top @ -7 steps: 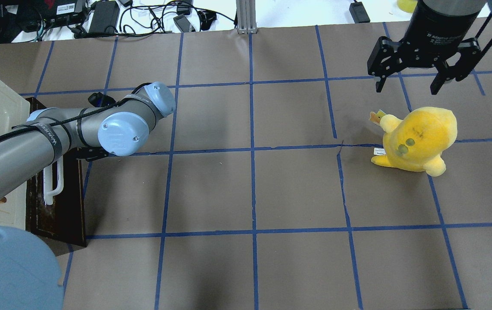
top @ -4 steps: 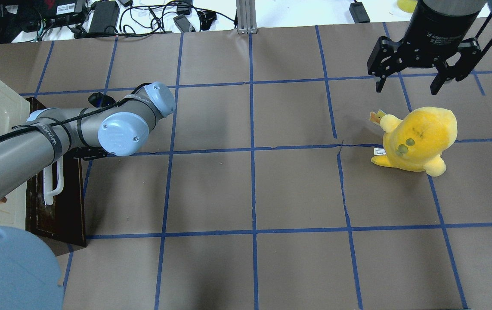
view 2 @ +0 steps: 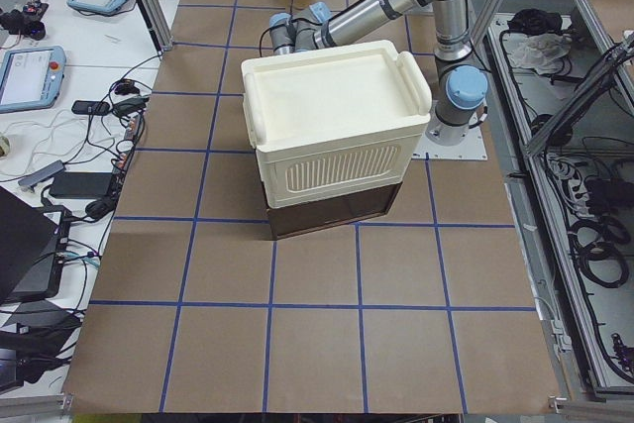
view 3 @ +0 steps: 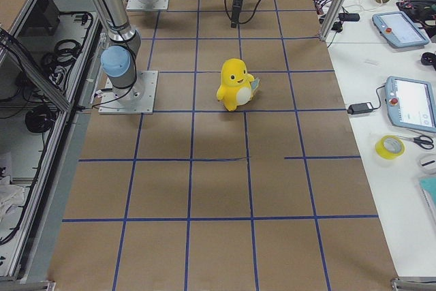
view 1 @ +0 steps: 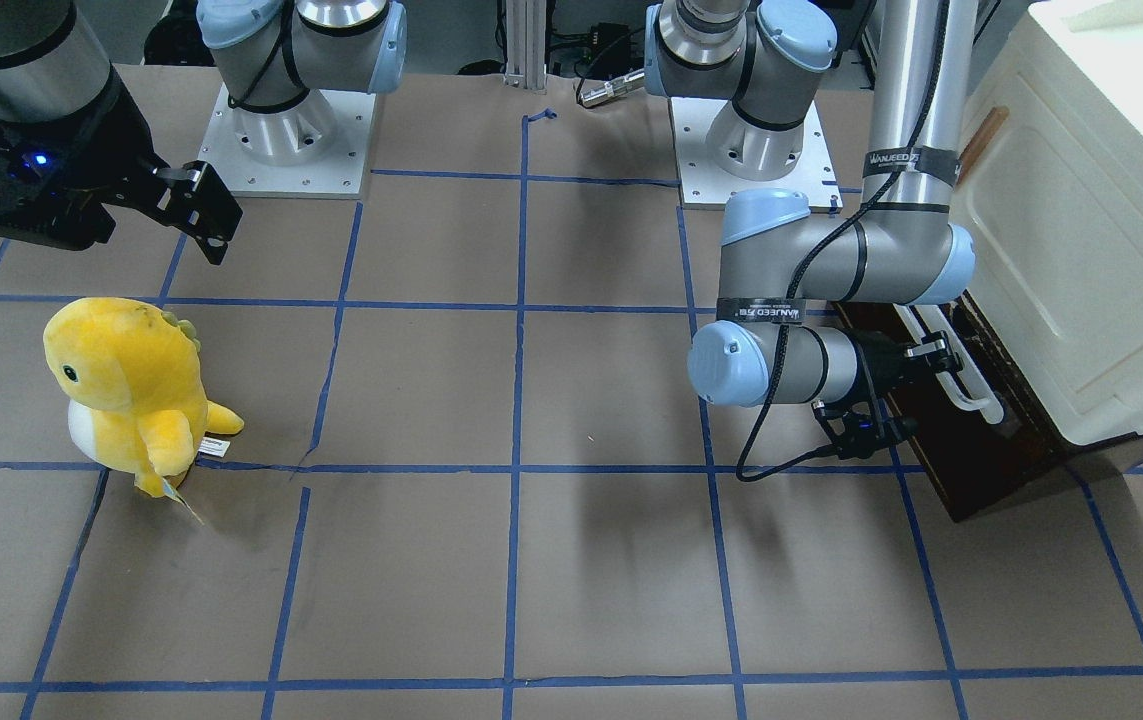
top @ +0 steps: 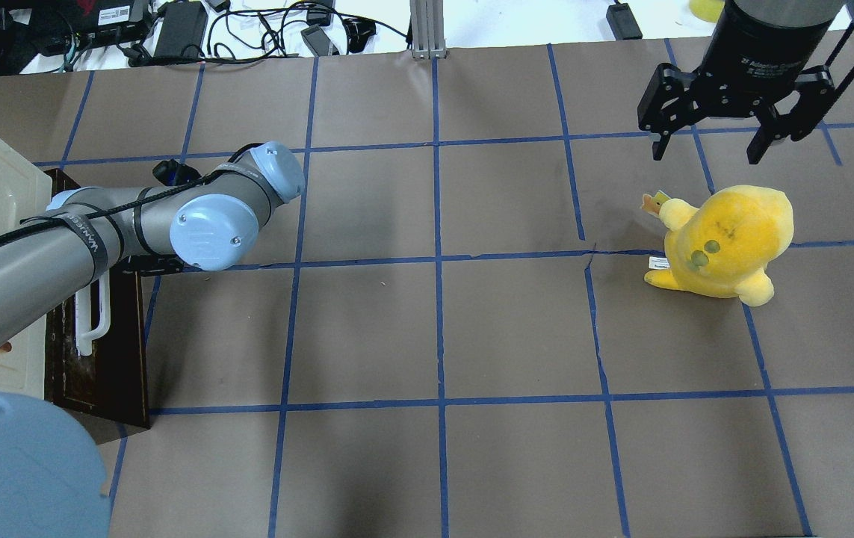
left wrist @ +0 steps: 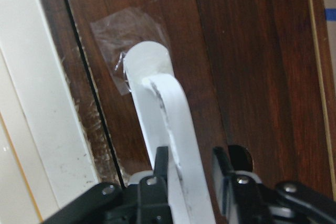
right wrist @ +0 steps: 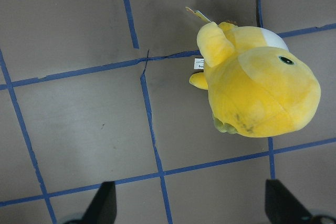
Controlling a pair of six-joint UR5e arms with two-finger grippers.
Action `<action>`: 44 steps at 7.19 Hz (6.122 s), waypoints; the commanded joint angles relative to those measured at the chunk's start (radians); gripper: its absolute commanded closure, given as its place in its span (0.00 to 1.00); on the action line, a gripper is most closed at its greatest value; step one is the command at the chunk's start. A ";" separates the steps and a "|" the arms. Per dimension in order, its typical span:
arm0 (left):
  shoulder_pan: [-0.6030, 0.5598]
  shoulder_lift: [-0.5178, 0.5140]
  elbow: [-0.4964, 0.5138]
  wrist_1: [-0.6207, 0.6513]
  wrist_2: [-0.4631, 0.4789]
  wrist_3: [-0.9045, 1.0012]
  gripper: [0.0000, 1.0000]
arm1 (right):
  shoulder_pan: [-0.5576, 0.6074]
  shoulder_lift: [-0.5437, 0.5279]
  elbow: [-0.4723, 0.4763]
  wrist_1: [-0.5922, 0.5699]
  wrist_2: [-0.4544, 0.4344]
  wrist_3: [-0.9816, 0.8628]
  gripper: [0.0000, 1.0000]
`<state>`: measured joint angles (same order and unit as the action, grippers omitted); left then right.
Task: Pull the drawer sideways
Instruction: 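Hold the white handle firmly with the left gripper, then pull the handle with the left gripper, sliding the drawer out of the cabinet, then open the left gripper and lift it away from the handle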
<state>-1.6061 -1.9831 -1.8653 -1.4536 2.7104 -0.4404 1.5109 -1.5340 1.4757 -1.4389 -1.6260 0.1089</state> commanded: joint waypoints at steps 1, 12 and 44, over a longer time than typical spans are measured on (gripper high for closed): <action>0.000 -0.006 0.002 -0.001 -0.001 0.002 0.78 | 0.000 0.000 0.000 0.000 0.000 0.000 0.00; -0.011 -0.011 0.029 0.004 0.000 0.003 0.87 | 0.000 0.000 0.000 0.000 0.000 0.000 0.00; 0.007 0.219 0.354 0.091 -0.912 0.300 0.15 | 0.000 0.000 0.000 0.000 0.000 0.000 0.00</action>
<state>-1.6505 -1.8153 -1.5051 -1.3622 1.9149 -0.1851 1.5110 -1.5341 1.4757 -1.4389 -1.6260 0.1089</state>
